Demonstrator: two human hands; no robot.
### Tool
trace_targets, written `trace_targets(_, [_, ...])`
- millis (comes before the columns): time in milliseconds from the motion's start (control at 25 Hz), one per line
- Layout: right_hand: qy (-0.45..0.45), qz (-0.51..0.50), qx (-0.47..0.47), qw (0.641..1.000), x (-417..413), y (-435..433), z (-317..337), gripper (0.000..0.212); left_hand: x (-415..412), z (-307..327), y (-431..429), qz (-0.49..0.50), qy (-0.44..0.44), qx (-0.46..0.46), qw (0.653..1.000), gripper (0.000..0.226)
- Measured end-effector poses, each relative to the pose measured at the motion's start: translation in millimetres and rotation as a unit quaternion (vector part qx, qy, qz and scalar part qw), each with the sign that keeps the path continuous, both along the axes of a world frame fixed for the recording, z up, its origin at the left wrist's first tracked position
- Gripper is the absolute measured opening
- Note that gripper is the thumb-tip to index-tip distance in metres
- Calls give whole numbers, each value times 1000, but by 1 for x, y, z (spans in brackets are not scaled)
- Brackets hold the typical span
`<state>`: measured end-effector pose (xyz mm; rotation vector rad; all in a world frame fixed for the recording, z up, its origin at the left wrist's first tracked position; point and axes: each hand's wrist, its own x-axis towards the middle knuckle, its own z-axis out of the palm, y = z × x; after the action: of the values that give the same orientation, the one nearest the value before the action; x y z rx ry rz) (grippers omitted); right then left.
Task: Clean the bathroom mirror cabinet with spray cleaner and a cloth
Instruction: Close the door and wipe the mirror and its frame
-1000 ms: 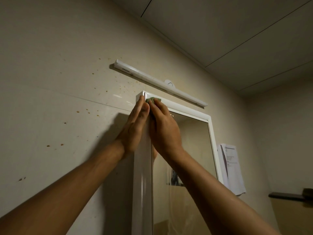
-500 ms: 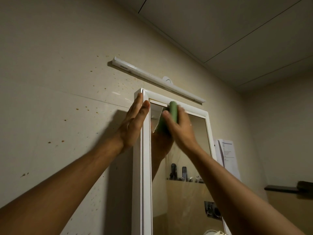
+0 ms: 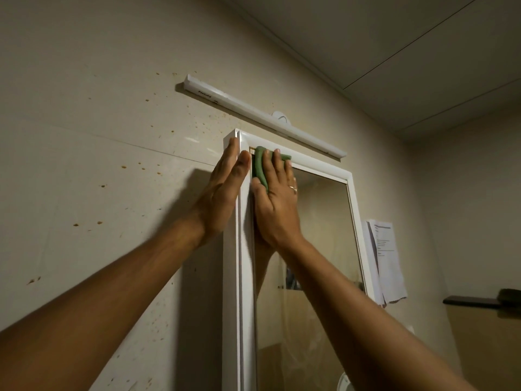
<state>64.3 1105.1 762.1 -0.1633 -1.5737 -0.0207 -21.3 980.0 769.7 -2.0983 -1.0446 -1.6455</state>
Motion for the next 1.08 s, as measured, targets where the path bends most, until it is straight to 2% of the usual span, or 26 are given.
trace_targets(80, [-22, -28, 52, 998, -7, -15, -3, 60, 2, -1, 2, -11, -1, 7, 1000, 121])
trace_targets(200, [-28, -15, 56, 998, -1, -11, -21, 58, 3, -4, 10, -15, -21, 25, 999, 124])
trace_targets(320, [-58, -61, 93, 992, 3, -1, -49, 58, 11, -9, 26, 45, -23, 82, 995, 119])
trace_targets(400, [-71, -91, 108, 987, 14, 18, -42, 58, 14, -12, 36, 94, -27, 126, 987, 114])
trace_targets(520, [-49, -111, 62, 991, 50, 80, -14, 58, 14, -14, 45, 121, -28, 161, 979, 111])
trace_targets(680, [-15, -135, -52, 989, 104, 176, -17, 61, 12, -15, 48, 122, -26, 171, 977, 111])
trace_targets(800, [-18, -195, -79, 978, 112, 190, -21, 67, 12, -15, 51, 110, -32, 179, 977, 112])
trace_targets(840, [-7, -183, -91, 979, 107, 184, -19, 69, 12, -14, 51, 105, -34, 177, 978, 111])
trace_targets(960, [26, -26, -133, 990, 77, 137, -11, 67, 12, -17, 48, 76, -43, 171, 981, 110])
trace_targets(1080, [14, 30, -47, 998, 32, 59, -5, 67, 12, -18, 43, 32, -43, 152, 987, 112])
